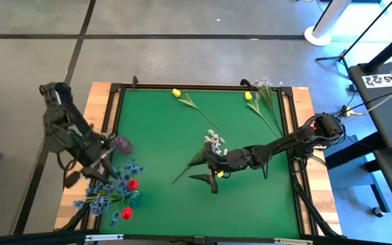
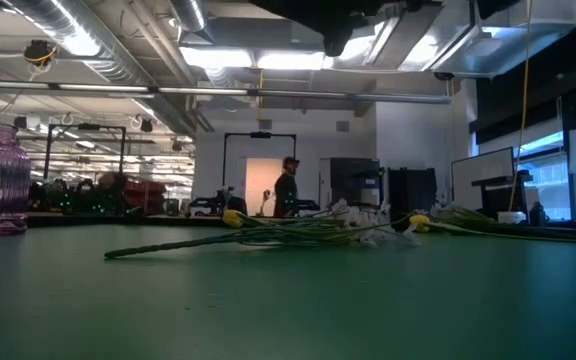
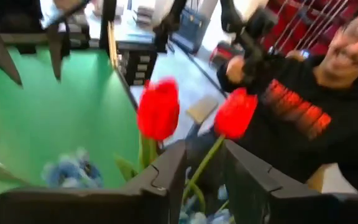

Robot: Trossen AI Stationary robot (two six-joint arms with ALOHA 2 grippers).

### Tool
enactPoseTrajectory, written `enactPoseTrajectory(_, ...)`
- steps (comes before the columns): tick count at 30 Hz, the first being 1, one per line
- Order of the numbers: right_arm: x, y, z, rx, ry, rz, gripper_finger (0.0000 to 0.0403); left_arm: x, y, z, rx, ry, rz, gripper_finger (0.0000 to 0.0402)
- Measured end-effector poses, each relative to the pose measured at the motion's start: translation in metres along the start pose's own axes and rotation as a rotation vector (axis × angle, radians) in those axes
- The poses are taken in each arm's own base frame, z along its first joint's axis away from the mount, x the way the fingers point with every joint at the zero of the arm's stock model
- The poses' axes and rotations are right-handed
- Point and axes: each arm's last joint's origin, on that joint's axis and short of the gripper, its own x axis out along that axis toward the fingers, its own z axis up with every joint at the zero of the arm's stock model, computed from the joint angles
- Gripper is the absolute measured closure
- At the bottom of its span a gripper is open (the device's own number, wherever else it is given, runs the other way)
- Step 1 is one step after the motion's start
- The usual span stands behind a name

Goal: Sort flowers into vase by color
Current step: Put the red tulip into the blue vase, then put the bottom white flowers into the pink vase

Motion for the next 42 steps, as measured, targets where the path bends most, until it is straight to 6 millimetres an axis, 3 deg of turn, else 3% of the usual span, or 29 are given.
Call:
enactPoseTrajectory(4,0.0,-0.001,-0.003,-0.066,0.025,-0.014,0.0194,-0.02,-0.006,0.027,0.137,-0.149,0.04,0.0302)
enactPoseTrajectory(7,-0.001,-0.006,-0.014,-0.133,0.145,-0.139,0.0194,-0.025,-0.003,0.039,0.253,-0.282,0.22,0.0306)
enactPoseTrajectory(12,-0.011,-0.021,-0.041,-0.207,0.432,-0.372,0.0194,-0.008,0.014,0.046,0.253,-0.294,0.54,0.0309)
enactPoseTrajectory(17,-0.028,-0.043,-0.064,-0.139,0.73,-0.447,0.0194,0.023,0.049,0.054,0.173,-0.209,0.693,0.0297)
enactPoseTrajectory(22,-0.038,-0.053,-0.073,-0.021,0.873,-0.448,0.0194,0.051,0.107,0.061,0.074,-0.066,0.799,0.0278)
enactPoseTrajectory(28,-0.024,-0.054,-0.095,-0.033,0.891,-0.459,0.0194,0.086,0.18,0.053,-0.048,0.123,0.907,0.0258)
enactPoseTrajectory(31,-0.011,-0.055,-0.108,-0.033,0.854,-0.463,0.0194,0.108,0.203,0.043,-0.072,0.216,0.9,0.0253)
enactPoseTrajectory(35,0.005,-0.055,-0.112,-0.049,0.717,-0.453,0.0194,0.134,0.218,0.028,-0.083,0.317,0.883,0.0253)
enactPoseTrajectory(38,0.014,-0.056,-0.1,-0.044,0.571,-0.472,0.0194,0.147,0.22,0.021,-0.083,0.349,0.871,0.0252)
enactPoseTrajectory(42,0.008,-0.056,-0.086,-0.024,0.542,-0.477,0.0194,0.153,0.219,0.011,-0.127,0.357,0.869,0.0252)
